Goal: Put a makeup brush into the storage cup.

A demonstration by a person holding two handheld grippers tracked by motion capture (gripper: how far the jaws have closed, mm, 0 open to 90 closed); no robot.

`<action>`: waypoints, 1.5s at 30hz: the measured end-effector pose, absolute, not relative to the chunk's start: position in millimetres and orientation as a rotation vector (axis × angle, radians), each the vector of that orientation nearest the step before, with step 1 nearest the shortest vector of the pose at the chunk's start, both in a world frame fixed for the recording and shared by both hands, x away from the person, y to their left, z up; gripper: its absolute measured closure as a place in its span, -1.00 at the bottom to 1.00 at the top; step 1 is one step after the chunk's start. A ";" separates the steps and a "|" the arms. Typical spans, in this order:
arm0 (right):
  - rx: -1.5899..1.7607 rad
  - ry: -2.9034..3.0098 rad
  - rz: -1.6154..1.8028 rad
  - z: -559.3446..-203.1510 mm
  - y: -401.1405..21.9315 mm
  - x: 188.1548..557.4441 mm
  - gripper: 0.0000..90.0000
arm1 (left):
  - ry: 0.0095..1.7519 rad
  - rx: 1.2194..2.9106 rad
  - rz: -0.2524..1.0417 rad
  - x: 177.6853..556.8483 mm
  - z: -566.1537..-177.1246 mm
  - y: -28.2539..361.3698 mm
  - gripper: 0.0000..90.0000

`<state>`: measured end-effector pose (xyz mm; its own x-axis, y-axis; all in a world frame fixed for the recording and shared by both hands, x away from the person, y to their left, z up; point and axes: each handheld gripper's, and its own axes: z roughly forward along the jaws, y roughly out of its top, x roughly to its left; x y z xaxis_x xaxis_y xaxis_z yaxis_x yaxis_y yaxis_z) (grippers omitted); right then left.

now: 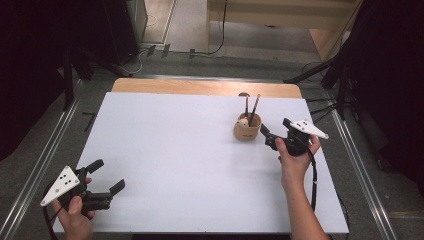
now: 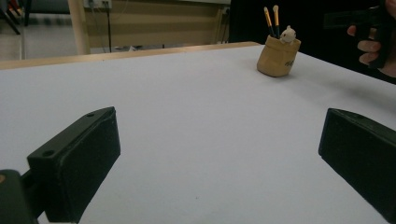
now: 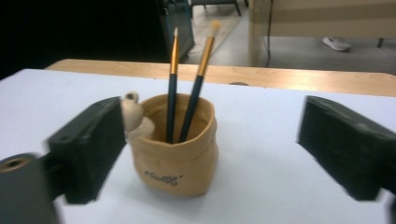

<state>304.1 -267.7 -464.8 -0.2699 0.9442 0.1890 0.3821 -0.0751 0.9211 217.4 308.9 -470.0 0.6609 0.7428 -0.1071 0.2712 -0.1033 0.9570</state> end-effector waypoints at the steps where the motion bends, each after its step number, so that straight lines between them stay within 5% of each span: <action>1: 1.423 1.672 1.359 -465.3 -269.6 301.3 -1.00 | 0.834 1.678 0.489 217.4 -470.0 309.0 -1.00; 45: 1.320 1.714 1.355 -497.2 -302.2 188.8 -1.00 | 0.832 1.679 0.496 216.2 -469.9 307.5 -1.00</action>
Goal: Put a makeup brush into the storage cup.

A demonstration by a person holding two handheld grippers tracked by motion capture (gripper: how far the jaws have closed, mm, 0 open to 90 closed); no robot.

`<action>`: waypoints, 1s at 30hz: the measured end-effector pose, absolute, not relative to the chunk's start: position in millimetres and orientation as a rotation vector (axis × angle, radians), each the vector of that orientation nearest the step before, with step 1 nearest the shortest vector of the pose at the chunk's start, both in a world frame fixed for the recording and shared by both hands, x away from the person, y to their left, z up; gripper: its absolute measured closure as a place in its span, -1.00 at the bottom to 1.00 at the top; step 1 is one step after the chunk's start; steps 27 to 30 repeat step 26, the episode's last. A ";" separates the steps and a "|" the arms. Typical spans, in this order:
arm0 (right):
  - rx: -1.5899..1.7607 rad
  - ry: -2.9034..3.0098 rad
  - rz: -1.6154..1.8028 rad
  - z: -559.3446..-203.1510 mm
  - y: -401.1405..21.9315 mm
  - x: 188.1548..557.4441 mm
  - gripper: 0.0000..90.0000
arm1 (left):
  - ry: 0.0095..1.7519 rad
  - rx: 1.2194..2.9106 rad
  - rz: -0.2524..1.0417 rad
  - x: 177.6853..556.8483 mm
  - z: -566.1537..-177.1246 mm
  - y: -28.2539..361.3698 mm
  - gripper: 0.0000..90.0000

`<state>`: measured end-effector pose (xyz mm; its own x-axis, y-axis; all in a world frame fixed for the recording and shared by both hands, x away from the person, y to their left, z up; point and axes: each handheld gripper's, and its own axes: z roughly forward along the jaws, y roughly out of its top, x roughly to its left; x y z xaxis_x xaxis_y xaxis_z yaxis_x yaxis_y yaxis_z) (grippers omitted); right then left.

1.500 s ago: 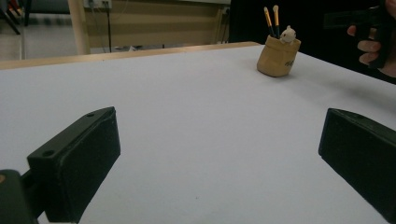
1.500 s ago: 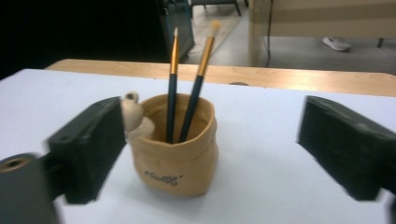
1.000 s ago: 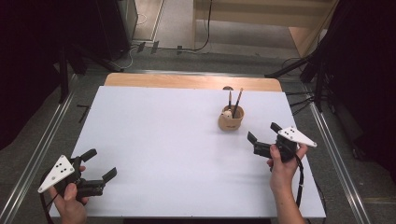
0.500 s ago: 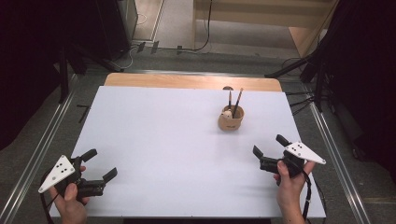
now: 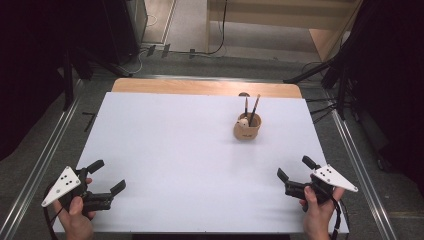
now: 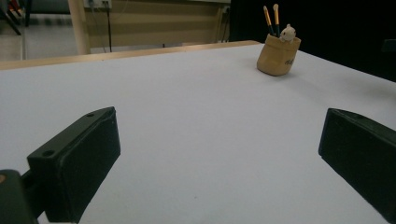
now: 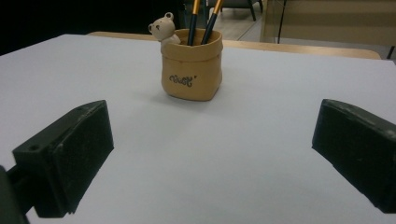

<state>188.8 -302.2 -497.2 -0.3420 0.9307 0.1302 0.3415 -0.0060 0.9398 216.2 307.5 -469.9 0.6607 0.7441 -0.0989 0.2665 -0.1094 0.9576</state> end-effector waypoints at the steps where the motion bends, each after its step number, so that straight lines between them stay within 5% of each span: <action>1: 1.316 1.716 1.357 -497.2 -303.3 186.4 -1.00 | 0.829 1.682 0.498 216.1 -469.7 307.6 -1.00; 30: 1.310 1.688 1.354 -500.1 -322.0 148.0 -1.00 | 0.827 1.684 0.492 218.0 -470.2 306.1 -1.00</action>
